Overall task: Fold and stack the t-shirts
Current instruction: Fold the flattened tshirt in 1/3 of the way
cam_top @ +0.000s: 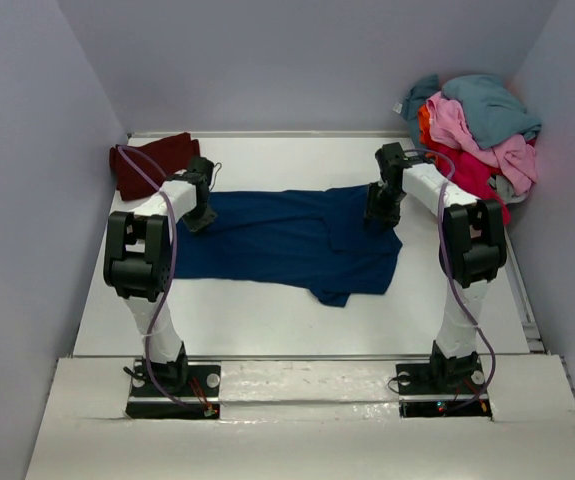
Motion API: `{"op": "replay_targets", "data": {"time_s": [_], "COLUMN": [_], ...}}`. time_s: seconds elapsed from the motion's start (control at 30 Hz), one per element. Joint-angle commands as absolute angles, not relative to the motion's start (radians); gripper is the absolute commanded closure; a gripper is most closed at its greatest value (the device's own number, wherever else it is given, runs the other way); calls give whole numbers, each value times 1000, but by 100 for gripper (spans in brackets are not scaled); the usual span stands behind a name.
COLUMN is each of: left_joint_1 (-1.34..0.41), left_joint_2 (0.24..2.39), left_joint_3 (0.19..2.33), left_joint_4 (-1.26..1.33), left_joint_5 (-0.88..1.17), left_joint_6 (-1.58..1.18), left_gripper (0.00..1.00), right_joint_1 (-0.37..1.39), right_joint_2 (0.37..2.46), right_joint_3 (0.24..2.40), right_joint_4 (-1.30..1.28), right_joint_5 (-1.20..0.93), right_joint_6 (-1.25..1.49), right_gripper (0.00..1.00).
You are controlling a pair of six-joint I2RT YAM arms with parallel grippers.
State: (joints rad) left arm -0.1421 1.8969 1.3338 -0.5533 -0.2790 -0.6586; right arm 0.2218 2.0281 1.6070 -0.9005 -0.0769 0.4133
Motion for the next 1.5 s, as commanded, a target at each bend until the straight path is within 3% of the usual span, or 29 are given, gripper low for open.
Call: {"op": "replay_targets", "data": {"time_s": [0.0, 0.37, 0.57, 0.93, 1.23, 1.47], "left_joint_1": [-137, -118, -118, -109, -109, -89], "left_joint_2": [1850, 1804, 1781, 1813, 1842, 1850], "left_joint_3": [1353, 1333, 1307, 1293, 1307, 1284], "left_joint_4": [-591, -606, -581, -563, -548, -520], "left_joint_5": [-348, -396, -364, -302, -301, -285], "left_joint_6": [-695, -735, -727, -710, -693, -686], "left_gripper": [80, 81, 63, 59, 41, 38], "right_joint_1": [219, 219, 219, 219, 219, 219], "right_joint_2": [1994, 2000, 2003, 1999, 2002, 2008], "right_joint_3": [1600, 1601, 1597, 1594, 1589, 1588], "right_joint_4": [-868, -870, -868, -868, -868, -870], "right_joint_5": [-83, -87, -89, -90, -94, -95], "right_joint_6": [400, 397, 396, 394, 391, 390], "right_gripper": [51, 51, 51, 51, 51, 51]}}
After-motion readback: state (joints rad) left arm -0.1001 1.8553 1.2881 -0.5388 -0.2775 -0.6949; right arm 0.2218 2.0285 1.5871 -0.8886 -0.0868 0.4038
